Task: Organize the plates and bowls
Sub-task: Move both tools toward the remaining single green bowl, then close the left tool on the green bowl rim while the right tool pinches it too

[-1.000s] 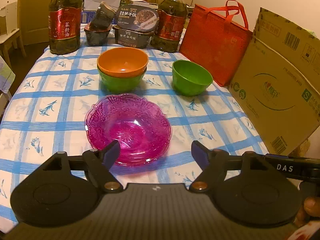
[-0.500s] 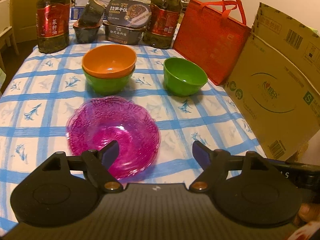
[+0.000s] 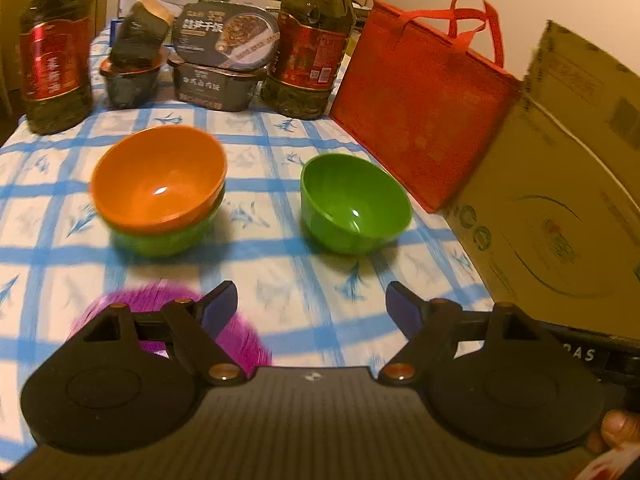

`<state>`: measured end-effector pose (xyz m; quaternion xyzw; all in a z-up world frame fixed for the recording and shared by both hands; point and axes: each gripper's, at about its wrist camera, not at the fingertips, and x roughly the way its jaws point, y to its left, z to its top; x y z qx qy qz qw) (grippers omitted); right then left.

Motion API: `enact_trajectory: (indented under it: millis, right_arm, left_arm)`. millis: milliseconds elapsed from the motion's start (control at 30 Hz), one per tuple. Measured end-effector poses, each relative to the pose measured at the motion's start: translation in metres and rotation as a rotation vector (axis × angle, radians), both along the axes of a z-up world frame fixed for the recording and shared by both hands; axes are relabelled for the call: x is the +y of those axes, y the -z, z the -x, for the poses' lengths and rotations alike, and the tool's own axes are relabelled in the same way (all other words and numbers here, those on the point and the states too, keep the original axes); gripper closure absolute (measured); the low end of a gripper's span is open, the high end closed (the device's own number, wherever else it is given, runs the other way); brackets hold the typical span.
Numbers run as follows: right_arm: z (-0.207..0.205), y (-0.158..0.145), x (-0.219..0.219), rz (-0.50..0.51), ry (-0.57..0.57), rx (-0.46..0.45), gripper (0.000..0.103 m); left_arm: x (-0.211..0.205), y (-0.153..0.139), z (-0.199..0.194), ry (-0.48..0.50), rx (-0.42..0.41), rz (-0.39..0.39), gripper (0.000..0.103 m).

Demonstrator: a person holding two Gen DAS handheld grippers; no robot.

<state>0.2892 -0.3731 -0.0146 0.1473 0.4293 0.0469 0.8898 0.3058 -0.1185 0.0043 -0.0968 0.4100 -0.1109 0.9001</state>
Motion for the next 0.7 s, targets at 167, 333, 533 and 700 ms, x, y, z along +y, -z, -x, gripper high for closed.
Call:
enact_trajectory:
  millis: [167, 333, 533, 700]
  right_arm:
    - [-0.054, 0.008, -0.011, 0.004, -0.011, -0.003, 0.033]
    - [-0.108, 0.024, -0.021, -0.028, -0.024, 0.022, 0.040]
    - [-0.161, 0.050, -0.022, -0.027, -0.041, 0.064, 0.050]
    - [-0.186, 0.071, -0.017, -0.020, -0.061, 0.102, 0.054]
  left_arm:
    - [-0.014, 0.019, -0.058, -0.019, 0.035, -0.008, 0.024]
    - [-0.017, 0.040, -0.105, -0.052, 0.060, 0.014, 0.027]
    - [-0.027, 0.063, -0.143, -0.091, 0.078, 0.020, 0.040]
    - [-0.036, 0.077, -0.161, -0.089, 0.101, -0.010, 0.053]
